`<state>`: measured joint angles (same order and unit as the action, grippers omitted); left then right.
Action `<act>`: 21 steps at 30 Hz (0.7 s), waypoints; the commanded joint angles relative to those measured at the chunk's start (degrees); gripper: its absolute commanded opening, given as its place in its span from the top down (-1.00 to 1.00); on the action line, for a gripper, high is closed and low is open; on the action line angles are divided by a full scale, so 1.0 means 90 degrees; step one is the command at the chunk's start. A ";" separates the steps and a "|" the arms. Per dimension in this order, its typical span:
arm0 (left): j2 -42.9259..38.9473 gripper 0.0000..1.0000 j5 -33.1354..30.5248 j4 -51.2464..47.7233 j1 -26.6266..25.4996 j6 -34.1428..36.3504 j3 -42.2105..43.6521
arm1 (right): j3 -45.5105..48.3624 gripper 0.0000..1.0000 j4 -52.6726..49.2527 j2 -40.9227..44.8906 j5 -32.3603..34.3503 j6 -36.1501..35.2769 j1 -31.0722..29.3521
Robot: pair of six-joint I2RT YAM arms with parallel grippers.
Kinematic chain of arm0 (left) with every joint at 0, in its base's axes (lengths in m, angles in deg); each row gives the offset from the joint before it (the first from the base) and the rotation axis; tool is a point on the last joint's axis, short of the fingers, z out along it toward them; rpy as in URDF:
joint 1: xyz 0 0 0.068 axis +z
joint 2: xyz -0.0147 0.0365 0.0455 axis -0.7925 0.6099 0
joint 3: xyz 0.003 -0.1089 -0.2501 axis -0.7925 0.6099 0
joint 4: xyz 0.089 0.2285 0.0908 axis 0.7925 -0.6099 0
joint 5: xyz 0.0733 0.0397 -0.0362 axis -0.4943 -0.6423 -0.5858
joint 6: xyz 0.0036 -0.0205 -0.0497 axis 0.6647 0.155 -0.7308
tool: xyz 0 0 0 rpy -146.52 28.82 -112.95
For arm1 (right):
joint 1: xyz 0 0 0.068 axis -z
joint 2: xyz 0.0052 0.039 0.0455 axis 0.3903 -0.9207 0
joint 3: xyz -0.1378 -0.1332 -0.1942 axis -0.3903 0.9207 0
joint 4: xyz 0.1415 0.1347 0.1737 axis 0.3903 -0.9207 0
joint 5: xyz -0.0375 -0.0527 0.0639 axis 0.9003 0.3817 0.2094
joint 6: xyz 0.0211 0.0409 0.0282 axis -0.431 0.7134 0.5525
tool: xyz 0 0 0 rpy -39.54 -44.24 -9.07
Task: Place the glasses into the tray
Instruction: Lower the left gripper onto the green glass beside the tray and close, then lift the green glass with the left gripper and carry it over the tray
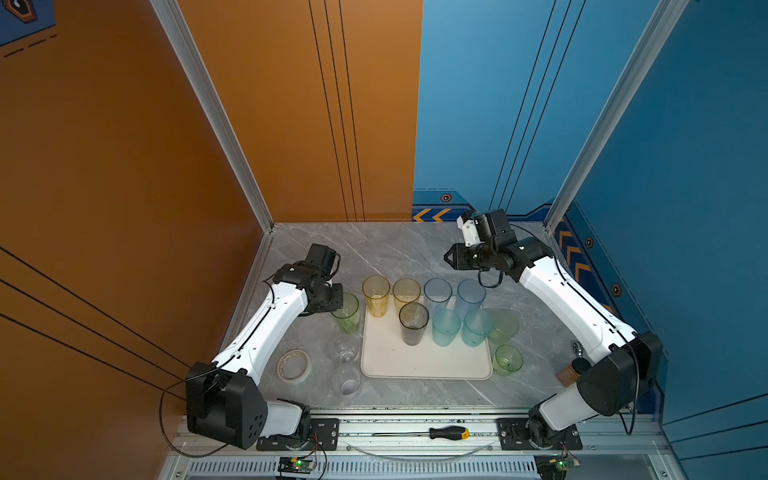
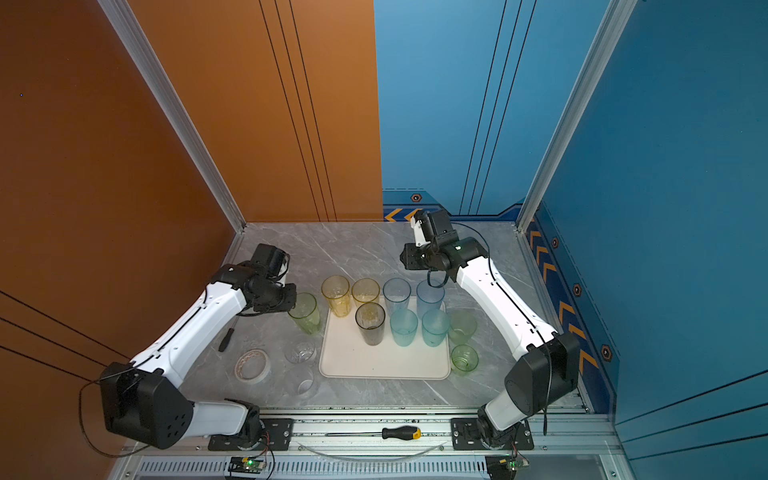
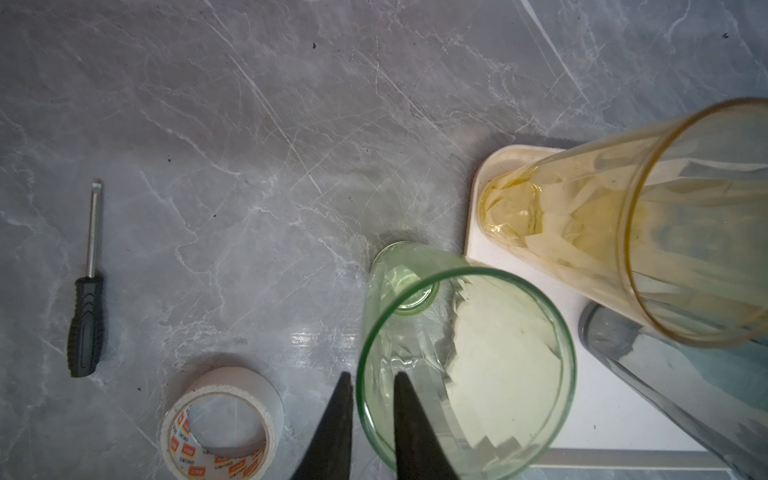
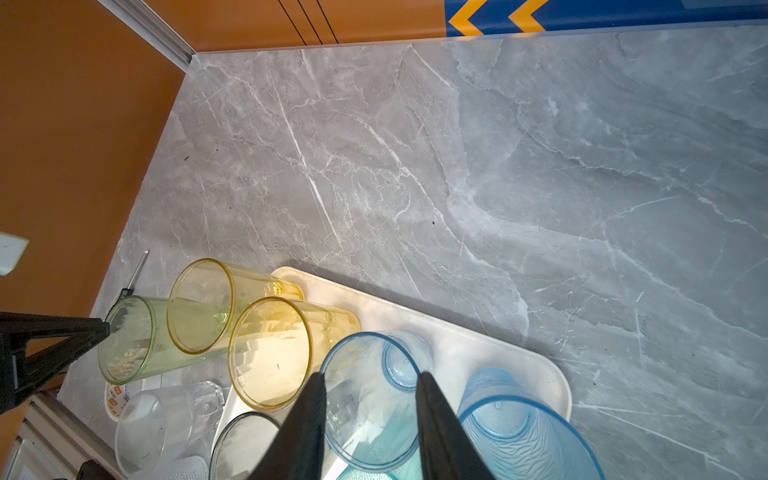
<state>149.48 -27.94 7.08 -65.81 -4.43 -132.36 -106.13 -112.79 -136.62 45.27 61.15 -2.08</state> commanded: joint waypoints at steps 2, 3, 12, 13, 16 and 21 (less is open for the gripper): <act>0.0008 0.59 -0.0131 -0.0022 0.0062 0.0144 -0.0025 | 0.0001 0.29 -0.0172 -0.0148 -0.0064 -0.0134 0.0030; 0.0022 0.59 -0.0141 -0.0031 0.0062 0.0155 -0.0027 | -0.0013 0.30 -0.0168 -0.0165 -0.0072 -0.0134 0.0031; 0.0202 0.62 -0.0132 -0.0015 0.0082 0.0195 0.0014 | -0.0044 0.30 -0.0166 -0.0230 -0.0094 -0.0134 0.0043; 0.0221 0.62 -0.0132 -0.0012 0.0081 0.0204 0.0008 | -0.0038 0.29 -0.0169 -0.0230 -0.0094 -0.0134 0.0050; 0.0280 0.64 -0.0122 -0.0013 0.0081 0.0221 -0.0004 | -0.0015 0.30 -0.0167 -0.0228 -0.0083 -0.0134 0.0059; 0.0397 0.74 -0.0098 -0.0020 0.0081 0.0254 -0.0039 | 0.0001 0.30 -0.0169 -0.0237 -0.0083 -0.0134 0.0069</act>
<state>152.32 -28.16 7.10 -65.55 -2.94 -132.36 -106.13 -112.79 -138.54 45.07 61.15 -1.80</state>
